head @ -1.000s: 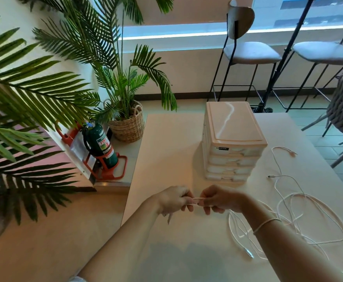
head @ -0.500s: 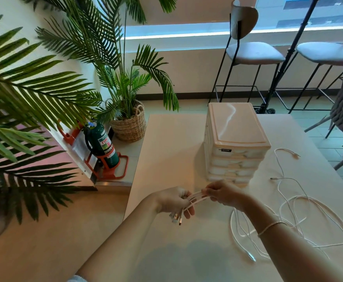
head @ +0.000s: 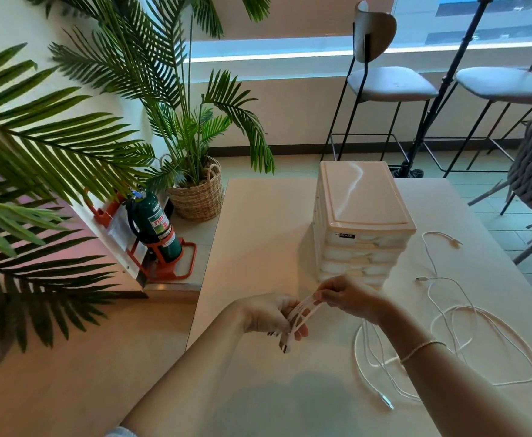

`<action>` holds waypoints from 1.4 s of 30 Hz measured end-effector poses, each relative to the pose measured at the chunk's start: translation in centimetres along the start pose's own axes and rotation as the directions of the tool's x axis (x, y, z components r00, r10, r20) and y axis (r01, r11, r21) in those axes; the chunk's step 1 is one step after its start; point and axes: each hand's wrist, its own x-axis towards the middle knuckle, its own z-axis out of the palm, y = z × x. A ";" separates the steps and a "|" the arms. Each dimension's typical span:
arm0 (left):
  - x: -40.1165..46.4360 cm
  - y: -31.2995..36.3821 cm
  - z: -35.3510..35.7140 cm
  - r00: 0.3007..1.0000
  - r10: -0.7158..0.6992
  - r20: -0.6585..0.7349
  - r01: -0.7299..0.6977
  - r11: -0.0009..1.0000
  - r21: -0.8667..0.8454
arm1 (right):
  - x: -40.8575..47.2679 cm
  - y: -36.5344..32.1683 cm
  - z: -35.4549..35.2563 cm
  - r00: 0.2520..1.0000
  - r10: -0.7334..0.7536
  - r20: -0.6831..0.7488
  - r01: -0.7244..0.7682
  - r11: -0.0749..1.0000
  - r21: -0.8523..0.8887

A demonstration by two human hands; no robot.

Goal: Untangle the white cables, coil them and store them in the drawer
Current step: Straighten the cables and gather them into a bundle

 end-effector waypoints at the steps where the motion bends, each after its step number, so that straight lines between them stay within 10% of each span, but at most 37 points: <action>1: 0.0 0.0 0.0 1.000 0.006 -0.005 -0.006 0.999 -0.033 | 0.0 0.0 -0.1 1.000 0.004 -0.005 -0.003 1.000 0.009; 12: 1.0 -0.1 -0.4 0.934 0.043 -0.355 -0.002 0.993 0.117 | -0.2 -0.8 0.0 0.995 0.064 0.074 -0.065 0.998 0.014; 20: 0.6 1.2 0.7 0.984 0.055 -0.167 -0.038 0.994 0.104 | 0.4 0.2 -1.4 0.992 0.109 -0.055 -0.106 0.992 0.066; 28: 1.2 0.7 -1.1 0.937 0.039 -0.347 0.010 0.990 0.138 | -0.9 0.0 -0.1 0.997 0.053 0.063 -0.050 0.998 -0.046; 37: 1.2 1.4 0.4 0.970 0.006 -0.242 0.068 0.953 0.294 | -0.1 0.6 -0.7 0.993 0.100 -0.064 -0.106 0.989 -0.107; 42: 1.2 0.5 -1.0 0.926 0.036 -0.377 0.080 0.954 0.288 | -1.7 -0.1 1.2 0.991 0.004 0.132 0.042 0.938 -0.344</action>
